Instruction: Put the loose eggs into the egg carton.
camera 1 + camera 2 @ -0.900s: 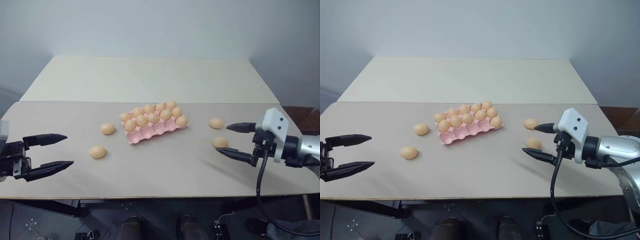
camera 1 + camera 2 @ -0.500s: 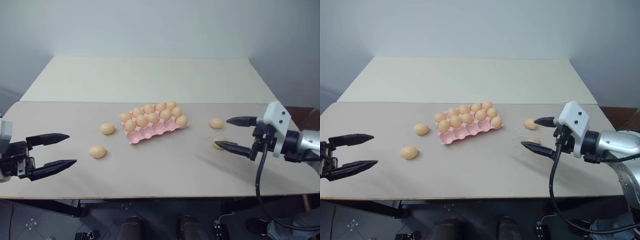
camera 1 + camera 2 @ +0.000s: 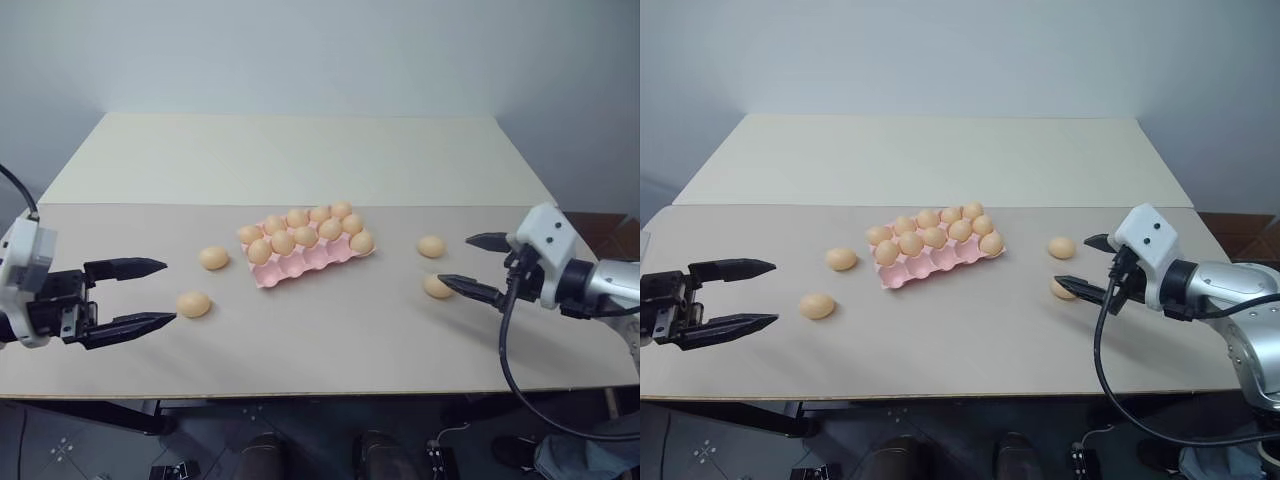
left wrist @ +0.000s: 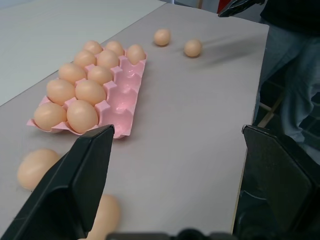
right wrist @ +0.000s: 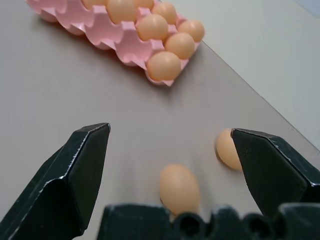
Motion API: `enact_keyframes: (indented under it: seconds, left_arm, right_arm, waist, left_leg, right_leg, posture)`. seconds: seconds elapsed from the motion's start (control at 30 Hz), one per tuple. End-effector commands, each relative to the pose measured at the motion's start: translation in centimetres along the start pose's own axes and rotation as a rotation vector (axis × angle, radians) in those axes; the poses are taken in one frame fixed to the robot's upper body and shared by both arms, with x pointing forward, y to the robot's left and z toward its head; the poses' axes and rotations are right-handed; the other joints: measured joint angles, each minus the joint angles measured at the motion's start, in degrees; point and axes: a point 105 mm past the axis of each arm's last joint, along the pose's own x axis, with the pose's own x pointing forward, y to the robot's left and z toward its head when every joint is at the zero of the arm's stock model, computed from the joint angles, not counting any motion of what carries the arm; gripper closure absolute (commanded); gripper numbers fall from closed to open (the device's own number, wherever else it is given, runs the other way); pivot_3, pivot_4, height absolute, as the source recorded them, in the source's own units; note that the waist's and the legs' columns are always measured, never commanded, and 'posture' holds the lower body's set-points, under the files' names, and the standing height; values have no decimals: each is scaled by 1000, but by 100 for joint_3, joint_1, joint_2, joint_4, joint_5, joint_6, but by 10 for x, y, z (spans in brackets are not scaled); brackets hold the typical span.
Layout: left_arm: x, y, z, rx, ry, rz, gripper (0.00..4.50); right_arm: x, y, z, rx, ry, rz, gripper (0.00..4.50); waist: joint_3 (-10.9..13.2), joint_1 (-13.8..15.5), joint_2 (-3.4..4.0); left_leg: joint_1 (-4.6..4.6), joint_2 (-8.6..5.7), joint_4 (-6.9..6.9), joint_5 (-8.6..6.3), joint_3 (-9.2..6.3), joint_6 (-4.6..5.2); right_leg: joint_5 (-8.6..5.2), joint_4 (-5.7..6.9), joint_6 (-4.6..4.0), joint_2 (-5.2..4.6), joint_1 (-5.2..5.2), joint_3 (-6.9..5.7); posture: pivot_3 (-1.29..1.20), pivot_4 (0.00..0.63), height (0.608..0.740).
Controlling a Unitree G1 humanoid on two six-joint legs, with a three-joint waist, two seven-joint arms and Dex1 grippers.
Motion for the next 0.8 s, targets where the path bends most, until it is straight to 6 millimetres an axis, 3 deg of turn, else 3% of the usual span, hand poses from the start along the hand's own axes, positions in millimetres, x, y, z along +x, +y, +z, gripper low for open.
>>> enact_keyframes:
  seconds: [0.03,0.2,0.33,0.5,0.63,0.8]
  left_arm:
    - [4,1,7,29,-13,-15,29]
    - [6,2,8,37,-15,-34,29]
    - [8,3,9,49,-17,-45,29]
    - [9,6,10,59,-11,-61,29]
    - [8,8,9,64,-5,-69,29]
    - [9,8,9,65,-4,-78,29]
  right_arm:
    - [5,-20,11,-43,-25,-80,0]
    - [21,-39,7,-57,18,-105,0]
    - [23,-47,7,-55,23,-114,0]
    - [15,-37,4,-41,40,-55,0]
    - [9,-13,-10,-65,93,112,0]
    - [19,-15,-28,-107,154,124,0]
  waist:
    - [0,-28,0]
    - [0,-71,1]
    - [0,-64,2]
    - [0,-42,1]
    - [0,-20,3]
    - [0,-79,3]
  left_leg:
    - [1,0,1,0,0,0]
    - [0,-1,0,1,1,-1]
    - [-10,-2,-1,1,1,-1]
    - [-14,-1,0,1,0,0]
    - [-11,-1,0,0,1,0]
    - [-2,0,2,0,4,0]
  right_leg:
    - [0,2,0,0,0,1]
    - [0,2,0,1,-2,1]
    - [0,-2,0,-1,-7,-2]
    - [0,-5,0,-1,-7,-3]
    - [0,-5,0,-2,-5,-5]
    - [1,3,1,0,-2,2]
  posture:
    - [0,150,740]
    - [0,150,740]
    - [0,150,740]
    - [0,150,740]
    - [0,150,740]
    - [0,150,740]
